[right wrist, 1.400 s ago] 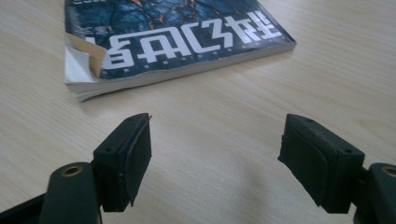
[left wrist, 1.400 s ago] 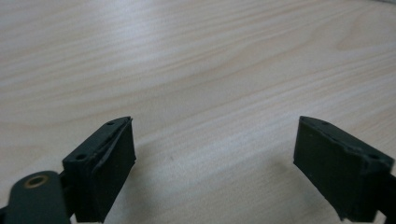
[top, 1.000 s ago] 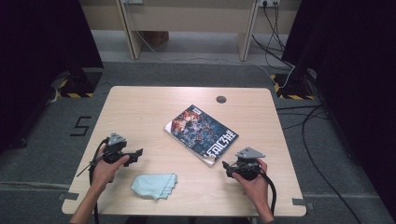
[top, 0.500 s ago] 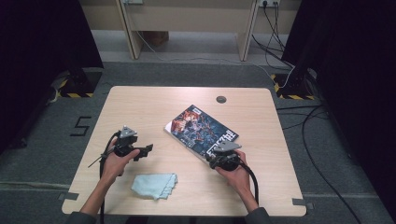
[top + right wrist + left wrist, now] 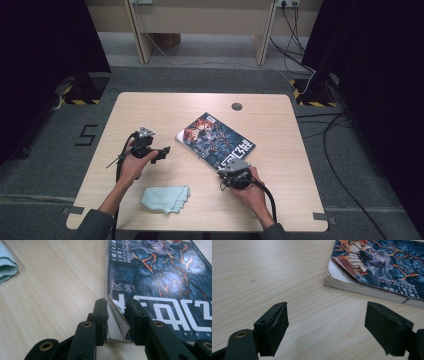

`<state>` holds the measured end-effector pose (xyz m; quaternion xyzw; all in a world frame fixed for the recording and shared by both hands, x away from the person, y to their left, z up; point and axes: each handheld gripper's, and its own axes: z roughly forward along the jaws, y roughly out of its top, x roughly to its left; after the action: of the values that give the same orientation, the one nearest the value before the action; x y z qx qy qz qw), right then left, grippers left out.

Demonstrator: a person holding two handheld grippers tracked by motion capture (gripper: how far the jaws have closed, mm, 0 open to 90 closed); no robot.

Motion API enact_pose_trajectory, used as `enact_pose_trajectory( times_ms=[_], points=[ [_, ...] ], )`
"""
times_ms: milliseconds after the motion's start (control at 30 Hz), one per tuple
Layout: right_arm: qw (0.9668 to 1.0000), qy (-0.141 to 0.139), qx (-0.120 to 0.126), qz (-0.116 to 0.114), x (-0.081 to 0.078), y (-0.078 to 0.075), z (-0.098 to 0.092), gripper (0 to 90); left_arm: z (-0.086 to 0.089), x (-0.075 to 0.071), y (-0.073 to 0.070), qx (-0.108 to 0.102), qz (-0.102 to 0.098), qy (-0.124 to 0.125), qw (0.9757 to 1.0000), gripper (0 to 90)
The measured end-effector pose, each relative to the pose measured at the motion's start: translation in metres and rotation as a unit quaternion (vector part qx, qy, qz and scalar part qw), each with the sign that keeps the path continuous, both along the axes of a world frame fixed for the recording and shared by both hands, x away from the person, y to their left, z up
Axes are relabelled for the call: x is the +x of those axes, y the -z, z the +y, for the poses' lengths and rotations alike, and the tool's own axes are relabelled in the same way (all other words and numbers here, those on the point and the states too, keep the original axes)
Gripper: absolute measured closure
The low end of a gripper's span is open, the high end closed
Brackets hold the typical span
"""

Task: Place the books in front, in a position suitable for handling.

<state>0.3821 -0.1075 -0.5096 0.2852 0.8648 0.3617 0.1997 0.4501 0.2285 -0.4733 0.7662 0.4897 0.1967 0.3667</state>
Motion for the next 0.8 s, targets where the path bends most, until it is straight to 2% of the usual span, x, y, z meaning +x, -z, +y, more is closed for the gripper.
enact_pose_trajectory(
  times_ms=[167,300,433,600,733,800],
  points=[
    [0.9999,-0.002,0.007,0.009,-0.005,0.0,-0.002,71.2,-0.011,0.008,-0.005,0.018,0.011,0.015,0.9997,18.8],
    [0.9994,-0.009,0.014,0.029,-0.016,-0.002,-0.007,71.2,-0.016,0.013,-0.005,0.004,0.026,0.024,0.9994,20.7],
    [0.9986,-0.022,0.023,0.042,-0.028,-0.003,-0.012,71.2,-0.023,0.014,-0.004,0.01,0.04,0.038,0.9984,23.4],
    [0.9984,-0.038,0.005,0.041,-0.042,-0.005,-0.013,70.9,-0.035,0.018,-0.001,0.007,0.048,0.051,0.9975,24.3],
    [0.9978,-0.045,0.006,0.049,-0.048,-0.006,-0.015,70.6,-0.047,0.021,0.006,0.031,0.049,0.054,0.9969,24.9],
    [0.9974,-0.05,0.004,0.053,-0.05,-0.007,-0.016,70.6,-0.055,0.022,0.006,0.029,0.044,0.053,0.9972,24.0]
  ],
)
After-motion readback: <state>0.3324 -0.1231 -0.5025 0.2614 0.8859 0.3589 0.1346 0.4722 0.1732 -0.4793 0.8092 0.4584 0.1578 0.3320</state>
